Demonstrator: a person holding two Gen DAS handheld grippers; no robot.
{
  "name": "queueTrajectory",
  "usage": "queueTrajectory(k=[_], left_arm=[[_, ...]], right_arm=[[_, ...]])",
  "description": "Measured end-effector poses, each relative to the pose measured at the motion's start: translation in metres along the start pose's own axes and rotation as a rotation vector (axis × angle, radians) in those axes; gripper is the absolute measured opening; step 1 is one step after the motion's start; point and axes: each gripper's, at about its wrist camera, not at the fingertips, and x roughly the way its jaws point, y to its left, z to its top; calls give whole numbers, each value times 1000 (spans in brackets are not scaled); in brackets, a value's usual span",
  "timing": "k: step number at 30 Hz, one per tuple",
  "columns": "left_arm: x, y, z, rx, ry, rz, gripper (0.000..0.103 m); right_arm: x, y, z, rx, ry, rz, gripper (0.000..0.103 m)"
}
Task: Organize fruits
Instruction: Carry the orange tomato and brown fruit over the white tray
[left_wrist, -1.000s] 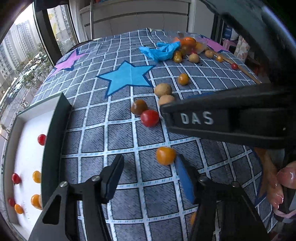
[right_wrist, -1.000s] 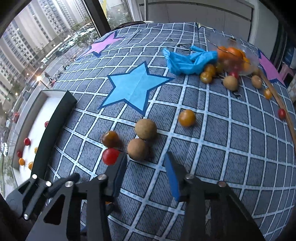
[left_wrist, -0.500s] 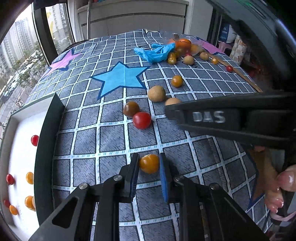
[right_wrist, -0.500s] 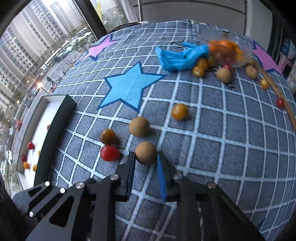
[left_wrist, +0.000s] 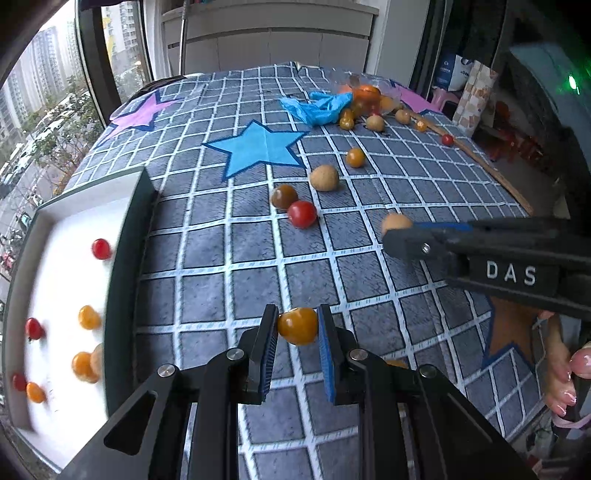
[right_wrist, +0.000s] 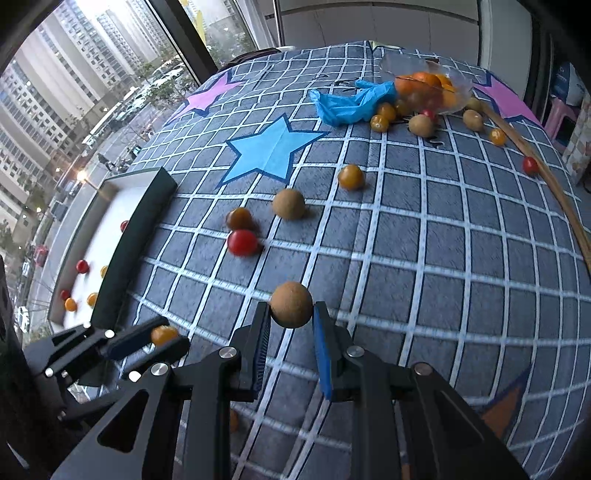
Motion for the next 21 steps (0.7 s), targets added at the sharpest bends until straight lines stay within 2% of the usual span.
queueTrajectory(k=[10,21], left_arm=[[-31,22,-13,-16,-28,16,23],[-56,44,-25,-39,-66,39,23]], right_arm=[[-13,11,-21,15,12,8,25],[-27,42,-26,-34,0,-6,25]])
